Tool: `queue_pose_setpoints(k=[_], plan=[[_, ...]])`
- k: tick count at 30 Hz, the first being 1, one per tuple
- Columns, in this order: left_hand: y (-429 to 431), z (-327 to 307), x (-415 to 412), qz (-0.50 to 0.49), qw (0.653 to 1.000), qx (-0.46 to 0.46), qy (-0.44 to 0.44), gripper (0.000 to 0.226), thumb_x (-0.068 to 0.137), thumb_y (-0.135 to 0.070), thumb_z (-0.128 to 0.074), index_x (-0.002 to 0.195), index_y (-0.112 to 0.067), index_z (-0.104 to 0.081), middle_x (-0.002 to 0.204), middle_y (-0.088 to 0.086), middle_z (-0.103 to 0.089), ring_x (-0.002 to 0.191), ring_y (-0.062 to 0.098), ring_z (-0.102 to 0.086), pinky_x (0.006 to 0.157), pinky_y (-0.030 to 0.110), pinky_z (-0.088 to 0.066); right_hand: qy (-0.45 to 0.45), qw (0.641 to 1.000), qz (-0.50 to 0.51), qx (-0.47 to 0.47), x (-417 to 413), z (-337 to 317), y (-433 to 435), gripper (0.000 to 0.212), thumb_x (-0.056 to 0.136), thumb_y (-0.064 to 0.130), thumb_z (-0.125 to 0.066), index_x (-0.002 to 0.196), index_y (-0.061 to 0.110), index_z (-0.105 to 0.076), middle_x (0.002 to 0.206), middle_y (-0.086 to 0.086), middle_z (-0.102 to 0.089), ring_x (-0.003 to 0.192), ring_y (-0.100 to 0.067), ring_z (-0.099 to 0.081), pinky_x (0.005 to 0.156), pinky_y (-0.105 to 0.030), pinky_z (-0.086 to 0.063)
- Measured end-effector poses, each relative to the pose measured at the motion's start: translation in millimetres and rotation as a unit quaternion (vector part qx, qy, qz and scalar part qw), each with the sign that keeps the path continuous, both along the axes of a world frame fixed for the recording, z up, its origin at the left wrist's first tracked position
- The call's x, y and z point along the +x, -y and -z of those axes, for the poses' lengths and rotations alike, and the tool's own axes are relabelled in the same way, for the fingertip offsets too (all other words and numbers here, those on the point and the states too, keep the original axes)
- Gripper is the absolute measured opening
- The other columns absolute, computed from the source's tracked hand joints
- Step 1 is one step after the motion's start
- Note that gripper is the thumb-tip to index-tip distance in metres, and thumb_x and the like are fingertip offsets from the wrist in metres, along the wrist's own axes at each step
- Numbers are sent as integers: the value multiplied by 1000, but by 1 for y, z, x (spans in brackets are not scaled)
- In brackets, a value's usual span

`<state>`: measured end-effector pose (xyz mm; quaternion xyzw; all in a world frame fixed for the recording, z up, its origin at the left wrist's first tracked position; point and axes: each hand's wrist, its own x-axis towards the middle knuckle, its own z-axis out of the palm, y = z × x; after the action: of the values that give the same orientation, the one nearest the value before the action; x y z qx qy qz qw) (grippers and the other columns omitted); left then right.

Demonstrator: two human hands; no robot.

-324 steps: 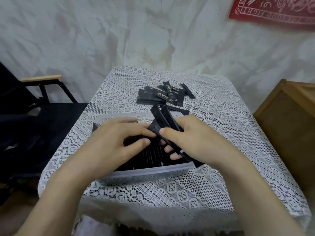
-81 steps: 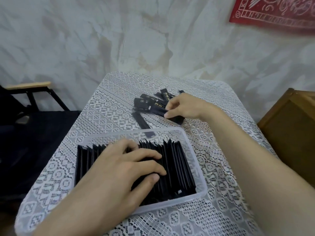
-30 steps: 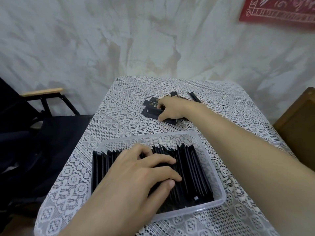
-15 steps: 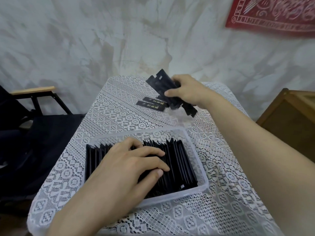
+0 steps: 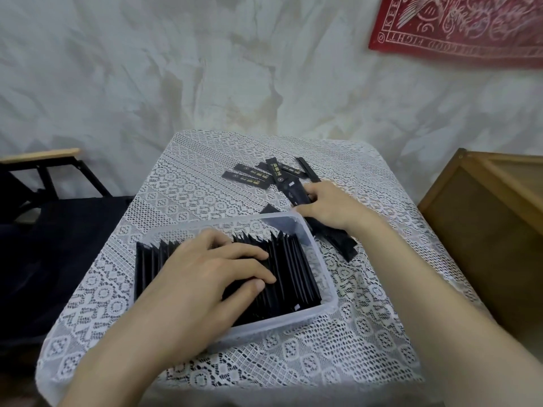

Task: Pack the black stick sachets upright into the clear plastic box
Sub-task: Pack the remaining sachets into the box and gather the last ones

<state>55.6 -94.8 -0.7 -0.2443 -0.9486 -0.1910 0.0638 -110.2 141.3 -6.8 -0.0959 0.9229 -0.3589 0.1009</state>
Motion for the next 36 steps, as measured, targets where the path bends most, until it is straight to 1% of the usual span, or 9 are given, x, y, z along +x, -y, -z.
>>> queue_pose_setpoints(k=[5,10,15,17,21,24,29,32,36], plan=[[0,-1,0,1,1000,2,0,40,92,-69,-25,114,-64,-58,130,-53,-38,121,-5,-31,93,23,-32,-29,995,59,-72,8,0,-7,6,93,30,-72,89,28,-69,93,-5,-72,89,-29,-70,88,-41,-53],[1,0,0,2,1000,2,2,37,93,-67,-27,114,-64,-58,131,-53,-38,122,-4,-31,93,23,-32,-46,994,89,-47,14,5,-17,16,97,32,-66,87,20,-69,86,-6,-75,84,-26,-71,89,-43,-55],[1,0,0,2,1000,1,3,39,92,-69,-26,114,-65,-58,132,-53,-37,122,-2,-32,94,22,-32,-10,992,58,-115,27,-4,-24,13,98,24,-67,93,12,-70,69,6,-67,61,-7,-62,60,-18,-46],[1,0,0,4,1000,3,3,39,92,-69,-25,113,-64,-58,131,-53,-38,121,-4,-32,93,24,-33,9,994,51,-100,31,-9,-31,9,94,22,-72,96,13,-72,71,4,-70,56,-3,-63,55,-17,-44],[1,0,0,3,1000,15,1,39,91,-69,-27,112,-63,-60,129,-50,-44,118,-6,-34,93,25,-33,-5,995,75,64,35,0,-44,14,88,32,-78,85,27,-66,70,9,-65,64,-11,-59,59,-29,-38],[1,1,-1,1,1000,19,-1,38,90,-69,-29,110,-63,-61,128,-50,-45,116,-6,-35,93,24,-33,-16,990,89,111,42,7,-49,24,90,41,-75,79,32,-56,74,11,-57,68,-9,-51,57,-30,-32],[0,2,-1,2,1000,16,2,35,90,-69,-29,109,-66,-59,129,-51,-43,117,-5,-36,92,26,-36,-8,984,75,158,44,7,-54,24,101,40,-59,115,25,-70,106,0,-71,99,-23,-64,87,-38,-51],[0,2,-2,4,1000,17,2,35,90,-70,-29,109,-67,-59,130,-52,-42,116,-6,-35,90,26,-36,6,983,73,170,48,6,-49,25,98,40,-64,117,24,-69,105,-1,-71,97,-22,-65,83,-35,-49],[0,2,-1,4,1000,16,-2,36,90,-70,-29,109,-66,-60,130,-52,-42,116,-7,-35,89,24,-34,-5,982,85,167,49,3,-45,45,95,55,-63,122,18,-66,117,-6,-68,109,-28,-62,92,-37,-47]])
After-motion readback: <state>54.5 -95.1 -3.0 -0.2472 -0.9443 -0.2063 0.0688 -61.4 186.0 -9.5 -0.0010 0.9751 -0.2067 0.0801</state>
